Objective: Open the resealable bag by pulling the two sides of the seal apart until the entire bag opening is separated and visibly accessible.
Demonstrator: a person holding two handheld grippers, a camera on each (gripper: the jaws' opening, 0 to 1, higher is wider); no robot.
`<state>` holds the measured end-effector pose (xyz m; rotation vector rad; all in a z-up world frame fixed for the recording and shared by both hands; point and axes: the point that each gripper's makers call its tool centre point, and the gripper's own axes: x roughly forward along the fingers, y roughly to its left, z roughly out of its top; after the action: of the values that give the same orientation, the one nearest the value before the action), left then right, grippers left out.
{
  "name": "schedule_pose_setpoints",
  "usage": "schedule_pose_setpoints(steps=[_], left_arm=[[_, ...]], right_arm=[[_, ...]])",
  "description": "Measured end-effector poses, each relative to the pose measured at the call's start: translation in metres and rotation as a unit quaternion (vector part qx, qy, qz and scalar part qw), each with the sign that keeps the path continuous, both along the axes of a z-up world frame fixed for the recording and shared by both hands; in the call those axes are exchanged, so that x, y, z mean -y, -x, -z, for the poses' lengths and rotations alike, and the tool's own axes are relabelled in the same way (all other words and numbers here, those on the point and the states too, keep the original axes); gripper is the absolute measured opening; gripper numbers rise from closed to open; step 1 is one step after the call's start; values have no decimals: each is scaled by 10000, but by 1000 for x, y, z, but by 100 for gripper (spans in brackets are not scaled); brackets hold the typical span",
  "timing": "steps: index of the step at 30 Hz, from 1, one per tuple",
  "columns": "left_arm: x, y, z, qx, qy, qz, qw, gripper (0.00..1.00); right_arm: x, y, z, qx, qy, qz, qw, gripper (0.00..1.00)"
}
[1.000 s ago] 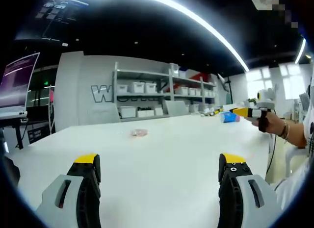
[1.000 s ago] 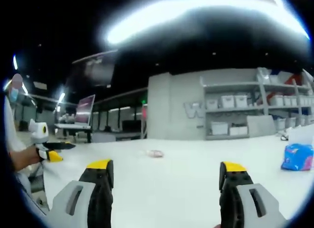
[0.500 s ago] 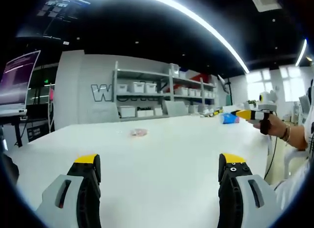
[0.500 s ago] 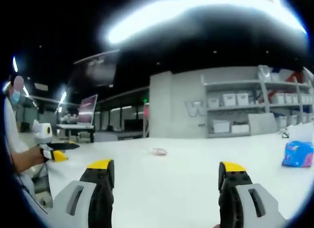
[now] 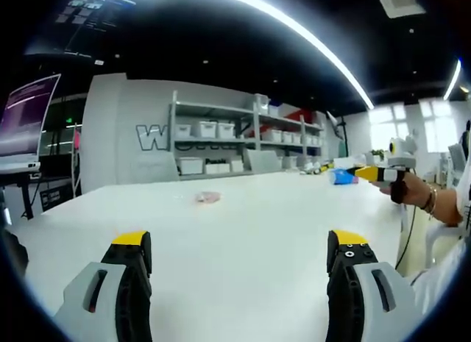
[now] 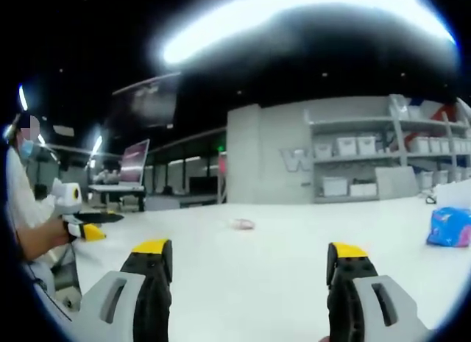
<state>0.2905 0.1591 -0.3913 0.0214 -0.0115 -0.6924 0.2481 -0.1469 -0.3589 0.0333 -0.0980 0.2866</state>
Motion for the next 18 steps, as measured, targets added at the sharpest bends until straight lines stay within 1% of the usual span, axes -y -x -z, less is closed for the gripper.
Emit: schedule_pose_setpoints(steps=[7,18], left_arm=[[1,1,0,7,-31,31,10000,98],[1,-1,0,8,-71,33,10000,98]], right_arm=[[-5,3,-4,50,-4,-50,10000,87],[-8,2,-5,40,0,-77,10000,87]])
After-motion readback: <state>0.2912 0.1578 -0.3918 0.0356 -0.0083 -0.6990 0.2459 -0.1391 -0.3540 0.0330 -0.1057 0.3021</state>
